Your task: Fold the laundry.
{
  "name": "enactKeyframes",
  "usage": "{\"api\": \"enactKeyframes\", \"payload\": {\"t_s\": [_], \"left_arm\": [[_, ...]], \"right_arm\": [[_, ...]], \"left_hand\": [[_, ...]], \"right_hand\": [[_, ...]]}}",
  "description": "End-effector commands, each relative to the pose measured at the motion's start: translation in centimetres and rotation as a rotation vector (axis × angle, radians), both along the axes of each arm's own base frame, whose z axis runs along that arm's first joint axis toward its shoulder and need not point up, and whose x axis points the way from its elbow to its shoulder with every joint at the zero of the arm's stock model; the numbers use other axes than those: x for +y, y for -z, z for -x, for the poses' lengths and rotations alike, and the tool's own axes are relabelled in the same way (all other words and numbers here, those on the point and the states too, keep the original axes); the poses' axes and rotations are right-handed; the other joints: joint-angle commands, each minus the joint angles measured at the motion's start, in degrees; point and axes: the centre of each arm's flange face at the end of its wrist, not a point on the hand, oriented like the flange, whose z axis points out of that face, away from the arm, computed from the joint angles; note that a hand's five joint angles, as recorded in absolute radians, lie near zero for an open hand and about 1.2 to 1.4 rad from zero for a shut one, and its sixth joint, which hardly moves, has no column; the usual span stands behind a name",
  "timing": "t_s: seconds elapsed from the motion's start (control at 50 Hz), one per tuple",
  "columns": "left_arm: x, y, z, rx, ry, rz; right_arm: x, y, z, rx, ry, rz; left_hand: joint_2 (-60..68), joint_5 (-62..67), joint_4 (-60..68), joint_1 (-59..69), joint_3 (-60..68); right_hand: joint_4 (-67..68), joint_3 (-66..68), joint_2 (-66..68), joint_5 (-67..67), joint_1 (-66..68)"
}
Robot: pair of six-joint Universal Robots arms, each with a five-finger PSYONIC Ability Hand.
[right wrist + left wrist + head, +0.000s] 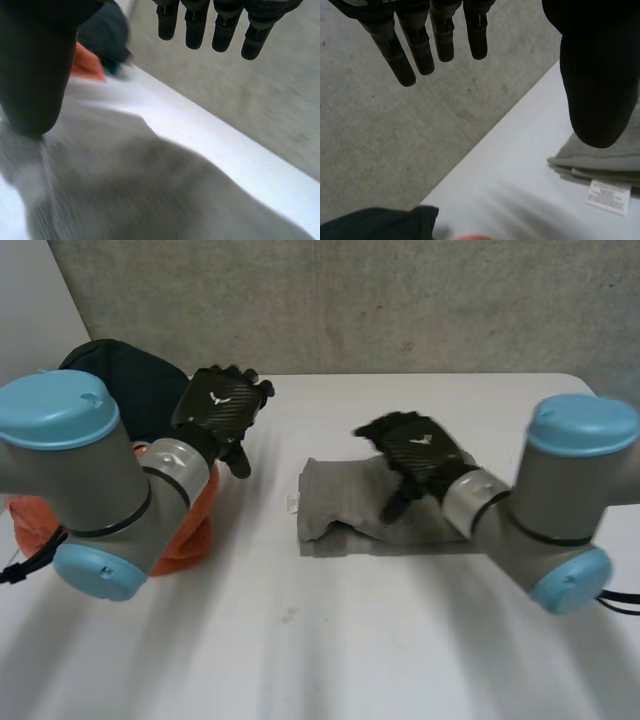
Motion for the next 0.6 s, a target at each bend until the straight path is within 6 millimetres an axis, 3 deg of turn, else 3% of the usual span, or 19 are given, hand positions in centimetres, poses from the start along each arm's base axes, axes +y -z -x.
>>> {"api": "enactKeyframes", "payload": {"t_s": [0.02, 0.12, 0.22, 0.3, 0.34, 0.44, 0.5, 0.54, 0.56, 0.6], "left_arm": [[-0.1, -0.4, 1.4, 0.016, 0.007, 0.02], [0.4, -0.1, 1.9, 0.013, 0.013, 0.014], [0.7, 0.0, 2.0, 0.006, 0.019, 0.012], [0.6, -0.1, 1.8, 0.005, 0.015, 0.013], [0.6, -0.2, 1.7, 0.006, 0.011, 0.014], [0.5, -0.6, 1.3, 0.011, 0.002, 0.017], [0.4, -0.8, 0.8, 0.012, -0.009, 0.019], [0.4, -0.9, 0.5, 0.013, -0.015, 0.019], [0.3, -1.0, 0.4, 0.015, -0.018, 0.019], [0.3, -1.1, 0.3, 0.015, -0.022, 0.021]], "right_arm": [[-2.1, 2.2, 5.8, 0.17, 0.233, -0.018], [-3.0, 4.5, 6.8, 0.234, 0.244, 0.002], [-3.7, 5.8, 7.1, 0.236, 0.259, 0.001], [-4.3, 6.5, 7.5, 0.243, 0.275, 0.005], [-4.8, 6.4, 7.9, 0.244, 0.295, 0.013], [-5.8, 5.4, 8.8, 0.256, 0.34, 0.046], [-6.0, 3.5, 8.4, 0.272, 0.334, 0.121], [-5.8, 2.3, 7.4, 0.285, 0.305, 0.18], [-4.9, 1.1, 5.5, 0.301, 0.246, 0.256], [-4.1, 0.2, 3.5, 0.307, 0.188, 0.328]], "left_hand": [[0.12, 0.37, 0.23, -0.74, -0.98], [-0.21, 0.03, -0.11, -1.08, -1.32], [-0.38, -0.14, -0.28, -1.25, -1.48], [-0.38, -0.14, -0.28, -1.25, -1.48], [-0.38, -0.14, -0.28, -1.25, -1.48], [-0.38, -0.14, -0.28, -1.25, -1.48], [-0.38, -0.14, -0.28, -1.25, -1.48], [-0.55, -0.3, -0.44, -1.41, -1.65], [-0.55, -0.3, -0.44, -1.41, -1.65], [-0.88, -0.64, -0.78, -1.75, -1.99]], "right_hand": [[-2.2, -2.05, -1.93, -2.55, -2.96], [0.99, 1.13, 1.26, 0.64, 0.22], [13.92, 14.07, 14.19, 13.57, 13.16], [41.31, 41.45, 41.58, 40.96, 40.54], [67.71, 67.86, 67.98, 67.36, 66.94], [67.8, 67.95, 68.07, 67.45, 67.04], [67.8, 67.95, 68.07, 67.45, 67.04], [67.8, 67.95, 68.07, 67.45, 67.04], [67.8, 67.95, 68.07, 67.45, 67.04], [67.8, 67.95, 68.07, 67.45, 67.04]]}}
